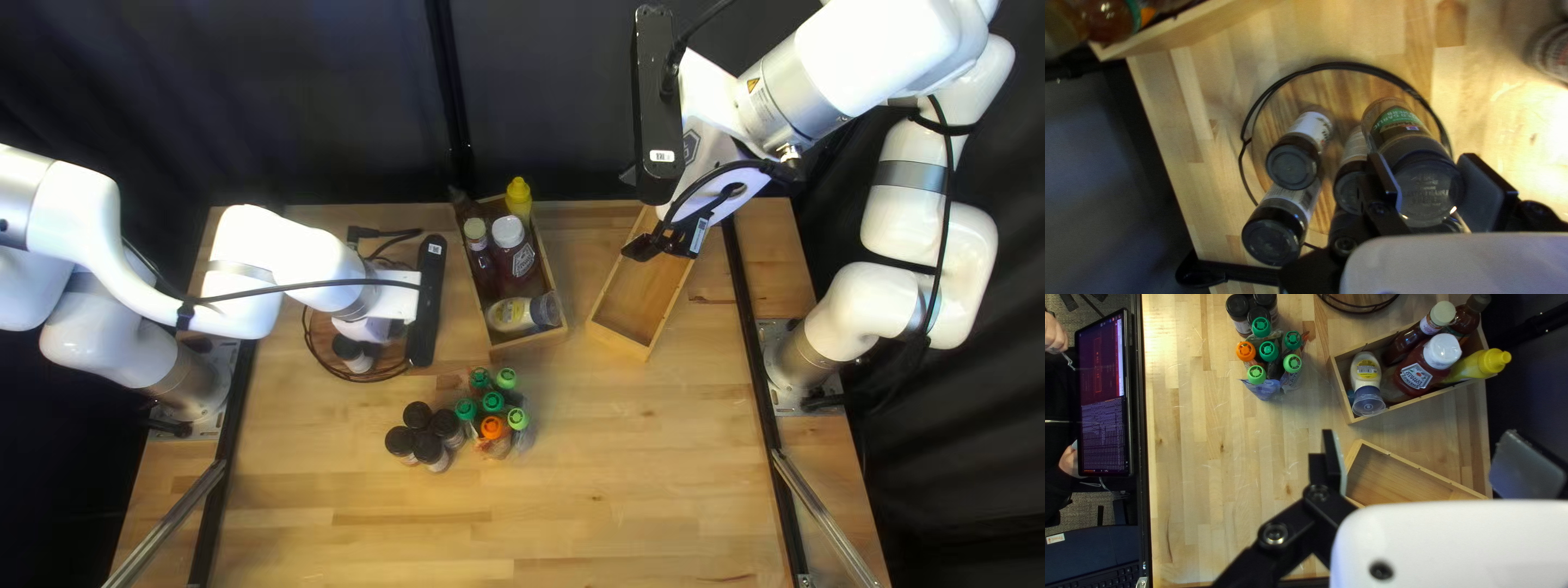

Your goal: Separate condiments, baby food and spices and place it in 3 different racks/containers

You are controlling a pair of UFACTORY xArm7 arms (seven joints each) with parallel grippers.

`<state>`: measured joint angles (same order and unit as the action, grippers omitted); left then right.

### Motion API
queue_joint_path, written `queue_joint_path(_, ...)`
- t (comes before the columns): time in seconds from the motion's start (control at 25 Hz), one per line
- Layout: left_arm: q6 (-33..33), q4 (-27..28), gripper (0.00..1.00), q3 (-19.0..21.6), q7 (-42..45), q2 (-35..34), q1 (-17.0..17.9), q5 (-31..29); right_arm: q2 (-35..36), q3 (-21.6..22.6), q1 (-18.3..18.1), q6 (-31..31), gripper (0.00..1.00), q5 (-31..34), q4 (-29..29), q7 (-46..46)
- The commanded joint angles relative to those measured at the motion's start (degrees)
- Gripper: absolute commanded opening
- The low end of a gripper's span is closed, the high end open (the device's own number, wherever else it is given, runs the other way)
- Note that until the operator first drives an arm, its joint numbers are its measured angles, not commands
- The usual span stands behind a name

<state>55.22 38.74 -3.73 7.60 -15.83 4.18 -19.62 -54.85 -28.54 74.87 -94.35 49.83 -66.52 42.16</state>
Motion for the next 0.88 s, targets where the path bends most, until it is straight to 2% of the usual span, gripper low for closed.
queue_joint_path(0.04, -0.3, -0.7, 0.01, 0.2, 1.9, 0.5, -0.5, -1.1, 0.0, 0.0, 0.0, 0.0, 1.00, 0.0, 0.0, 0.0)
queue_joint_path(0.2, -0.9, -1.1, 0.03, 0.1, 2.4, 0.9, -0.8, -1.5, 0.0, 0.0, 0.0, 0.0, 1.00, 0.0, 0.0, 0.0)
queue_joint_path(0.4, -1.6, -0.9, 0.15, -0.2, 2.3, 2.0, -0.9, -1.2, 0.0, 0.0, 0.0, 0.0, 1.00, 0.0, 0.0, 0.0)
queue_joint_path(0.44, -1.9, -1.0, 0.39, -0.4, 2.0, 2.4, -0.9, -1.0, 0.0, 0.0, 0.0, 0.0, 1.00, 0.0, 0.0, 0.0)
queue_joint_path(0.48, -2.1, -1.0, 0.52, -0.5, 1.9, 2.8, -0.9, -0.8, 0.0, 0.0, 0.0, 0.0, 1.00, 0.0, 0.0, 0.0)
queue_joint_path(0.6, -2.7, -1.0, 0.62, -0.7, 1.2, 3.5, -0.8, -0.1, 0.0, 0.0, 0.0, 0.0, 1.00, 0.0, 0.0, 0.0)
queue_joint_path(0.76, -2.9, -0.9, 0.61, -1.0, 0.3, 3.9, -0.8, 0.6, 0.0, 0.0, 0.0, 0.0, 1.00, 0.0, 0.0, 0.0)
queue_joint_path(0.88, -2.2, -0.6, 0.82, -0.8, -0.2, 3.5, -0.5, 0.9, 0.0, 0.0, 0.0, 0.0, 1.00, 0.0, 0.0, 0.0)
